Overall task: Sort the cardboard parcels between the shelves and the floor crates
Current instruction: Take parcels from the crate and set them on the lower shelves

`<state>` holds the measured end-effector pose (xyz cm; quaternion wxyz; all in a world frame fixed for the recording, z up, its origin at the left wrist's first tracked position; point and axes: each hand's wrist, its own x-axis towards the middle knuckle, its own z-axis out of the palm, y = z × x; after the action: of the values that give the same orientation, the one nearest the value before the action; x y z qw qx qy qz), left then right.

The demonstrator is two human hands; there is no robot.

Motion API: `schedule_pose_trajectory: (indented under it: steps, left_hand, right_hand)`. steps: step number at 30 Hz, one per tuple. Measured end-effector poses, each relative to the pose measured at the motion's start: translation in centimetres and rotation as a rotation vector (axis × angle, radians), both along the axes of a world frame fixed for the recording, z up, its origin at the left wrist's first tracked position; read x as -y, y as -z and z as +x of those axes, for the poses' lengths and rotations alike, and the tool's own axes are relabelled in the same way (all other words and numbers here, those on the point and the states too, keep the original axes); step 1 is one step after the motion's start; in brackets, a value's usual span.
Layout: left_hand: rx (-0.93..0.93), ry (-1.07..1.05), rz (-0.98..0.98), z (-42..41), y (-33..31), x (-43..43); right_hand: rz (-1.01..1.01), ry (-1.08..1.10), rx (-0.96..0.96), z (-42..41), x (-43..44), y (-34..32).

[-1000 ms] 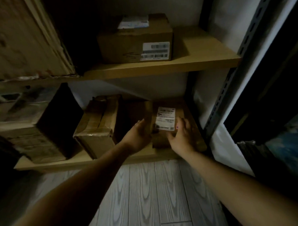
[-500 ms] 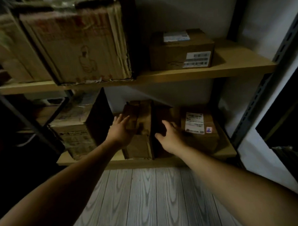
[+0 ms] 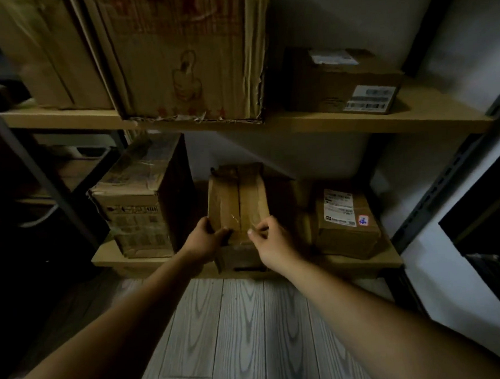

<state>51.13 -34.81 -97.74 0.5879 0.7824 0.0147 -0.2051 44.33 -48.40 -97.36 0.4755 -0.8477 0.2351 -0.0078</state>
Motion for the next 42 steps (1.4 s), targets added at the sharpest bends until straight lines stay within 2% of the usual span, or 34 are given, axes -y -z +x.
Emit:
schedule_pose_trajectory:
  steps: [2,10,13,16,19,22,24,26,30,34,42]
  left_hand:
    - [-0.026,0.004,-0.060,-0.7,0.5,-0.3]
    - [0.120,0.054,-0.124,-2.1,-1.1,-0.6]
    - [0.091,0.074,-0.157,-2.1,-2.2,-0.6]
    - [0.089,0.005,-0.097,-1.9,-1.7,-1.2]
    - [-0.054,-0.060,-0.008,-1.8,-0.7,-2.3]
    - [-0.223,-0.038,-0.203,-1.7,-0.6,-3.0]
    - [-0.234,-0.114,-0.305,-1.5,-0.7,-3.1]
    - [-0.200,-0.197,-0.303,-1.3,-0.7,-2.8]
    - [-0.136,-0.179,-0.229,-1.6,-0.9,-2.0]
    - [0.017,-0.081,-0.112,-1.8,-1.0,-1.9]
    - [0.247,0.080,-0.008,-2.5,0.9,-2.4]
  right_hand:
    - [0.014,-0.015,0.000,-0.4,-0.3,0.4]
    - [0.016,-0.141,-0.023,-2.3,-0.8,-0.7]
    - [0.052,-0.012,0.082,-2.7,-0.1,-1.5]
    - [0.149,0.067,0.167,-2.8,1.0,-1.9]
    - [0.192,0.064,0.255,-2.8,1.4,-2.3]
    - [0.212,0.050,0.268,-2.8,1.7,-2.3]
    - [0.094,0.045,0.202,-2.7,2.2,-2.0]
    - [0.063,0.038,0.110,-2.7,2.3,-1.9]
    - [0.253,0.106,0.020,-2.8,2.1,-1.8]
    - [0.183,0.092,0.007,-3.0,2.5,-1.9]
    - [0.061,0.109,-0.048,-3.7,2.5,-0.3]
